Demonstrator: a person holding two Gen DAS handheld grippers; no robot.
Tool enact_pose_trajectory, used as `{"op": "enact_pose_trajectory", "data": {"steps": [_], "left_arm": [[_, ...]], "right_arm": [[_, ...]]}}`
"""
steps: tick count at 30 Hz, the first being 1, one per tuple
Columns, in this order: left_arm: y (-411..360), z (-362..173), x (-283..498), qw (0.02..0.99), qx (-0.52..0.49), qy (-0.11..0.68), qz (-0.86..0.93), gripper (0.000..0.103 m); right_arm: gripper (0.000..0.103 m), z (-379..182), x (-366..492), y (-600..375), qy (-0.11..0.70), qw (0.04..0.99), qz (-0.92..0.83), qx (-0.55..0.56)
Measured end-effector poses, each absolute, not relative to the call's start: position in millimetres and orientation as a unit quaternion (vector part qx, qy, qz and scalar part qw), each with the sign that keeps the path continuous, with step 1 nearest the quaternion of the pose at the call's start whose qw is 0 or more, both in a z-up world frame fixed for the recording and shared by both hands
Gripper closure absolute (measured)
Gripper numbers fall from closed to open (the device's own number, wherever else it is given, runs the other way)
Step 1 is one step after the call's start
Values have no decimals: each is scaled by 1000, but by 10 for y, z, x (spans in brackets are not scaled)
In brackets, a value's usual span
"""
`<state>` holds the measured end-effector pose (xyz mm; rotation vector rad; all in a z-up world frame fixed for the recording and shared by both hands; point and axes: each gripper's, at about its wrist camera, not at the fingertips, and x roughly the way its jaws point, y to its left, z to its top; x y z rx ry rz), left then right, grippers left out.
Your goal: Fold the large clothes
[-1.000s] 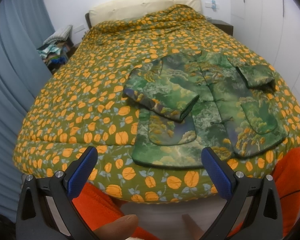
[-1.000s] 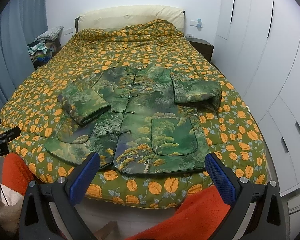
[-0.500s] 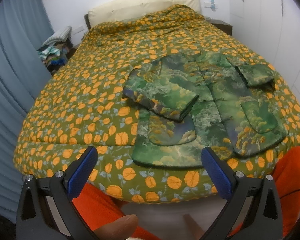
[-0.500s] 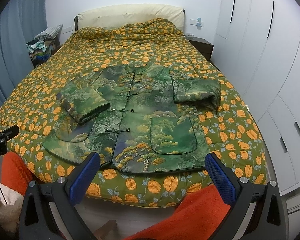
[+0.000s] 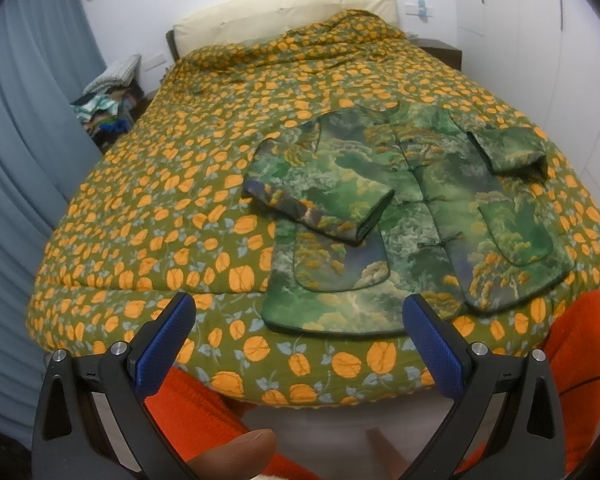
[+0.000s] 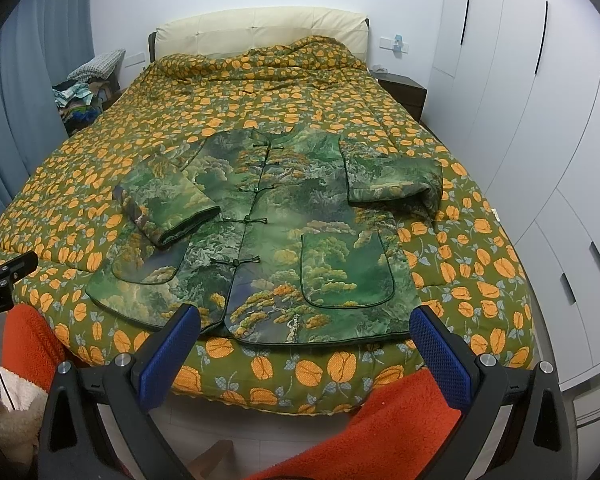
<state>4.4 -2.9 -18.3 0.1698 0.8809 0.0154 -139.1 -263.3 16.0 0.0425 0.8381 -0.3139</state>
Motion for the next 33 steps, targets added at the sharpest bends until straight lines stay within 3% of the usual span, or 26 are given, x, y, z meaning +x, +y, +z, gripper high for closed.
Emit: {"op": "enact_pose_trajectory", "data": {"steps": [33], "left_arm": [[-167, -203, 23, 899, 92, 427, 6, 0]], "right_arm": [[0, 157, -1392, -2638, 403, 903, -150, 19]]}}
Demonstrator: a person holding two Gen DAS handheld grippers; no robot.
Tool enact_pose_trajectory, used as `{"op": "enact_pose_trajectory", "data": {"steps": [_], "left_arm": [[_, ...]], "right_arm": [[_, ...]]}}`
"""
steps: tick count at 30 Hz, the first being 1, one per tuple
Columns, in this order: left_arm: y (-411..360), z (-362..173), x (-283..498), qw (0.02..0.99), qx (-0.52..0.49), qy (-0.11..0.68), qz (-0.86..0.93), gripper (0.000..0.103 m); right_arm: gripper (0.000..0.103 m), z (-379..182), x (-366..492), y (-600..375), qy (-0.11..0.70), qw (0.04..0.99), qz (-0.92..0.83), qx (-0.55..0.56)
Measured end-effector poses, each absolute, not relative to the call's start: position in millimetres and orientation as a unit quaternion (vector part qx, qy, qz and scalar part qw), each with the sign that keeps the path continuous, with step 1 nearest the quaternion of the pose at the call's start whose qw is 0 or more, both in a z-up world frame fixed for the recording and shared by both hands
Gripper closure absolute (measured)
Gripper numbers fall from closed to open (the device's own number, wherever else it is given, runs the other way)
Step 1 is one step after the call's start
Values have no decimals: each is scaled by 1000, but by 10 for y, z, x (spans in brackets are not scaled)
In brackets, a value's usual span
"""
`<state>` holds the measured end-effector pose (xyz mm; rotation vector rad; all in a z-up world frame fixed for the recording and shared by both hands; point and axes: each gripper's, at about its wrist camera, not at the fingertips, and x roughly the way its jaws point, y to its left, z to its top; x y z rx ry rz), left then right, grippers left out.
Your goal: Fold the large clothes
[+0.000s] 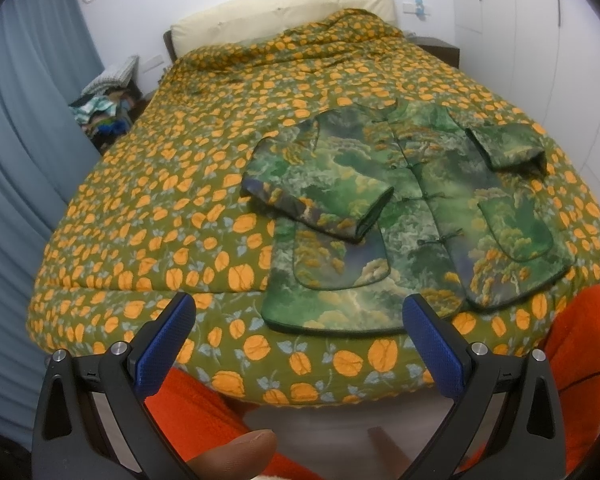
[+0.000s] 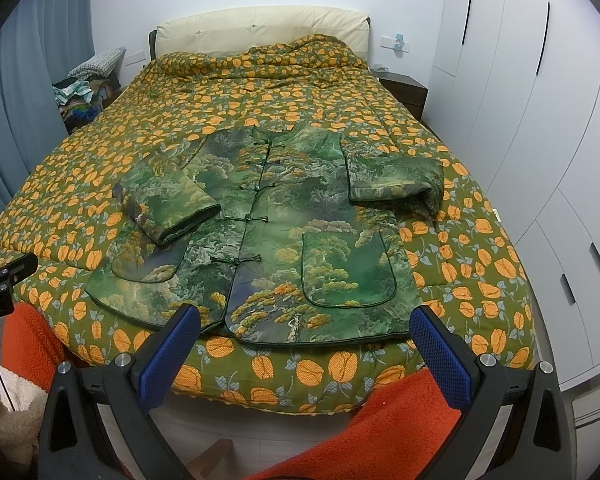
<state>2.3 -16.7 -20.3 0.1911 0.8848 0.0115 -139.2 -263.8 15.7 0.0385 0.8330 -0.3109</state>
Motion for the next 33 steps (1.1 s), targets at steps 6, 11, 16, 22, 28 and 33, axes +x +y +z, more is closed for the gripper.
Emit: {"op": "enact_pose_trajectory", "data": {"steps": [6, 11, 16, 22, 28, 33], "left_arm": [[-234, -215, 33, 898, 92, 431, 0, 0], [-276, -257, 65, 893, 91, 440, -6, 0], [-25, -335, 304, 883, 43, 467, -30, 0], [728, -847, 1281, 844, -22, 531, -77, 0], [878, -1646, 2155, 790, -76, 591, -147, 1], [662, -2253, 2618, 777, -47, 617, -118, 3]], "right_arm": [[0, 130, -1389, -2645, 401, 903, -151, 20], [0, 131, -1395, -2676, 401, 903, -152, 25], [0, 129, -1392, -2699, 402, 903, -150, 26], [0, 118, -1402, -2747, 400, 903, -157, 30], [0, 104, -1398, -2752, 402, 902, -157, 30], [0, 96, -1394, -2763, 407, 898, -163, 25]]}}
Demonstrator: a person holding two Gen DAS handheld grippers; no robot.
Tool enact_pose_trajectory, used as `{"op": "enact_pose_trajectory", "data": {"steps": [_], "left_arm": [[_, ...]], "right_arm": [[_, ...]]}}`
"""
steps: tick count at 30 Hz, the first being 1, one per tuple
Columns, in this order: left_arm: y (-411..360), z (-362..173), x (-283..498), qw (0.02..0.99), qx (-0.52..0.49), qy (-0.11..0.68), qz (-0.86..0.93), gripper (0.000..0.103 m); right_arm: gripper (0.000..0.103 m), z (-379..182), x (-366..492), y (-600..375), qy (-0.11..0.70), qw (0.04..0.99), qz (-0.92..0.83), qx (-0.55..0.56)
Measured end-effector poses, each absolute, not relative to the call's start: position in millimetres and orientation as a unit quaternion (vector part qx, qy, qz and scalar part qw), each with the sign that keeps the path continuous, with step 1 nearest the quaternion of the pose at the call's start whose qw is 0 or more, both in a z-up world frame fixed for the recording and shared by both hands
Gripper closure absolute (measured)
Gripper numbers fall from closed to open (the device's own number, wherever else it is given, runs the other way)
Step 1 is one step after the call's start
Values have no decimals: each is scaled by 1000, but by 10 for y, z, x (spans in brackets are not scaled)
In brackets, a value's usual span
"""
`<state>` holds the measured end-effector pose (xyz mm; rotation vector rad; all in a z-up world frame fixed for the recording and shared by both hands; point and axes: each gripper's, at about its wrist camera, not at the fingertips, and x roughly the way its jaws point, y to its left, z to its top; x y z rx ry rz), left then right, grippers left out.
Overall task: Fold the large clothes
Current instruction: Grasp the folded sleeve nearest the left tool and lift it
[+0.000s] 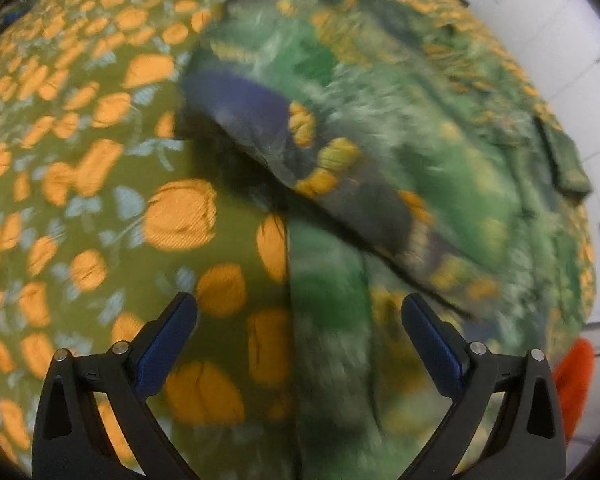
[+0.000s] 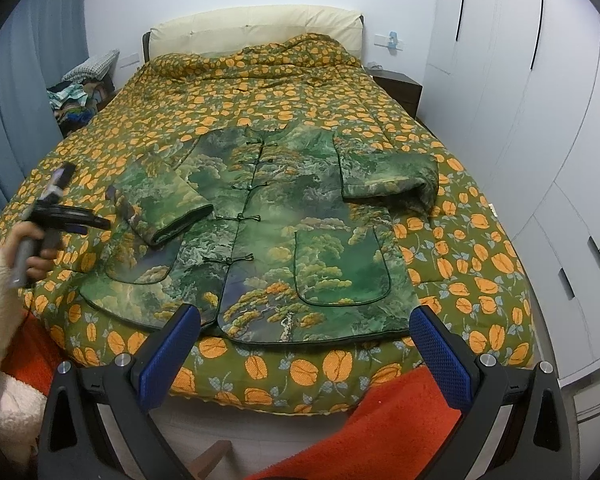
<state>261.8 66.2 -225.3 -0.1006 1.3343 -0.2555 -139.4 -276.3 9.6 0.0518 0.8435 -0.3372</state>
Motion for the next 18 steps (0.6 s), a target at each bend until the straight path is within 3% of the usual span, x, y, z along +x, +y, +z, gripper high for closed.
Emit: {"op": "enact_pose_trajectory", "data": {"steps": [3, 4, 7, 10, 18], "left_arm": [[553, -2411, 2709, 761, -90, 628, -135, 24], [494, -2393, 2706, 757, -101, 628, -147, 43], [266, -2288, 2683, 765, -64, 622, -153, 76], [221, -2159, 2603, 776, -70, 615, -122, 86], [526, -1966, 2057, 796, -113, 590, -69, 89]], "right_arm": [[0, 72, -1390, -2834, 414, 893, -176, 23], [0, 58, -1387, -2844, 417, 891, -179, 24], [0, -10, -1361, -2923, 426, 884, -190, 32], [0, -58, -1295, -2947, 432, 881, -189, 38], [0, -24, -1228, -2912, 420, 890, -174, 26]]}}
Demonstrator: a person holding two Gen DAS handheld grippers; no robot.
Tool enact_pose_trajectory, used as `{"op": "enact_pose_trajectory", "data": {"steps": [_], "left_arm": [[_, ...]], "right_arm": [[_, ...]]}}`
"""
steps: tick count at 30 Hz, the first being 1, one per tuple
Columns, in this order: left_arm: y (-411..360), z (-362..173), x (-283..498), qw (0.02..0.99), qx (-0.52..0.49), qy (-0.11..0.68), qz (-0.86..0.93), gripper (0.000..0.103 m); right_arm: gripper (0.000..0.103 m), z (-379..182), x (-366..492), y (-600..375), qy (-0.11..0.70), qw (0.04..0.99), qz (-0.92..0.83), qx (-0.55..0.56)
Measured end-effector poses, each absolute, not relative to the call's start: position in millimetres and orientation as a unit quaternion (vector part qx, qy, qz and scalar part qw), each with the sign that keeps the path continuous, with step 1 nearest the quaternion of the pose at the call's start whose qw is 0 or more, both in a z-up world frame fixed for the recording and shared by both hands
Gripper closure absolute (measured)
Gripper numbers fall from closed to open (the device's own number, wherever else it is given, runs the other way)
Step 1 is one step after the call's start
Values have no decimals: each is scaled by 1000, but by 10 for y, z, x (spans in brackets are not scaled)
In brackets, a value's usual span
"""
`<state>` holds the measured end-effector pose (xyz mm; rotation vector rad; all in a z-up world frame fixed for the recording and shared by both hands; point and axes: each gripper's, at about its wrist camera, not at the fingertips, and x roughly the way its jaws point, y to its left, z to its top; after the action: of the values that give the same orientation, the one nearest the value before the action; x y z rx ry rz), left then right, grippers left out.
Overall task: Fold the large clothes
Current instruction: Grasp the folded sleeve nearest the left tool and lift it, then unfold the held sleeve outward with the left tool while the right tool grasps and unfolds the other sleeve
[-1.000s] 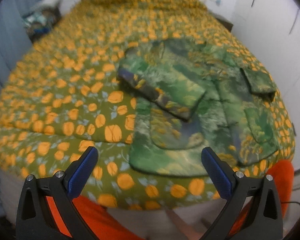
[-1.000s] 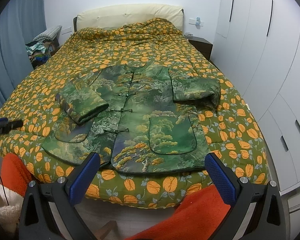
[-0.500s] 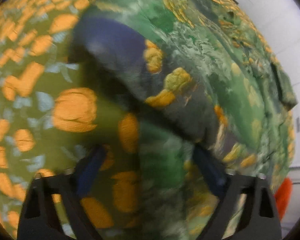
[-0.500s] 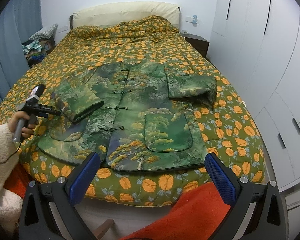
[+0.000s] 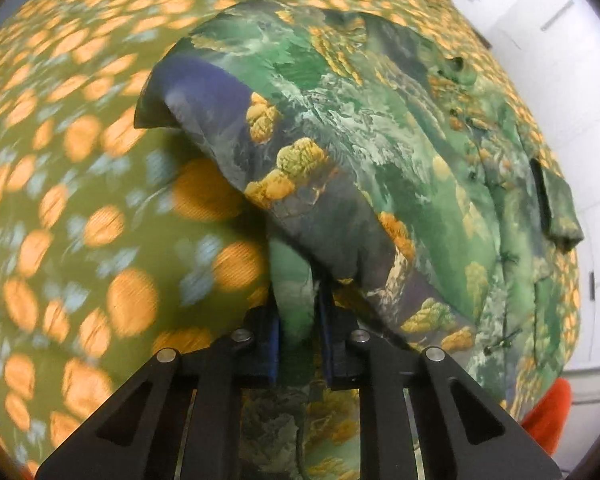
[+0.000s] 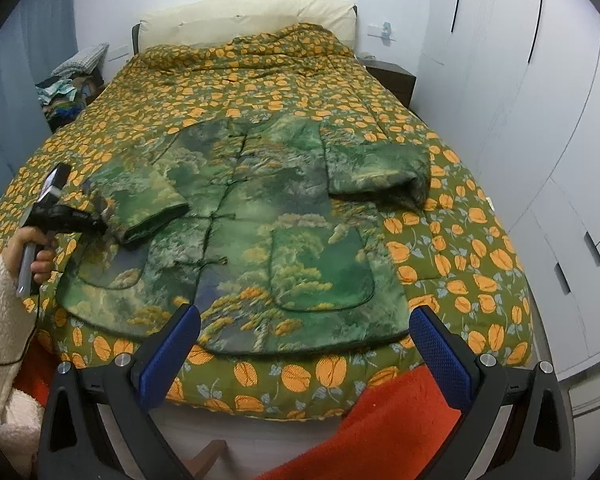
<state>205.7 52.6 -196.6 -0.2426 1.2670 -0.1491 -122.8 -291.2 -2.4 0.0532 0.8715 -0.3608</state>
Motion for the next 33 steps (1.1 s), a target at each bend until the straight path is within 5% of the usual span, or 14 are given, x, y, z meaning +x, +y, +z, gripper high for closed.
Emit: {"op": "enact_pose_trajectory", "data": {"steps": [17, 20, 24, 33], "left_arm": [[640, -1883, 1558, 791, -157, 590, 20, 87], [333, -1810, 1631, 800, -112, 589, 17, 77], [-47, -1558, 1609, 816, -60, 574, 30, 49], [-508, -540, 947, 857, -72, 507, 51, 27]], "right_arm": [[0, -50, -1291, -2916, 412, 893, -180, 18], [0, -78, -1198, -2999, 408, 896, -173, 1], [0, -135, -913, -3171, 354, 927, -109, -66], [2, -1222, 497, -3157, 379, 860, -8, -343]]}}
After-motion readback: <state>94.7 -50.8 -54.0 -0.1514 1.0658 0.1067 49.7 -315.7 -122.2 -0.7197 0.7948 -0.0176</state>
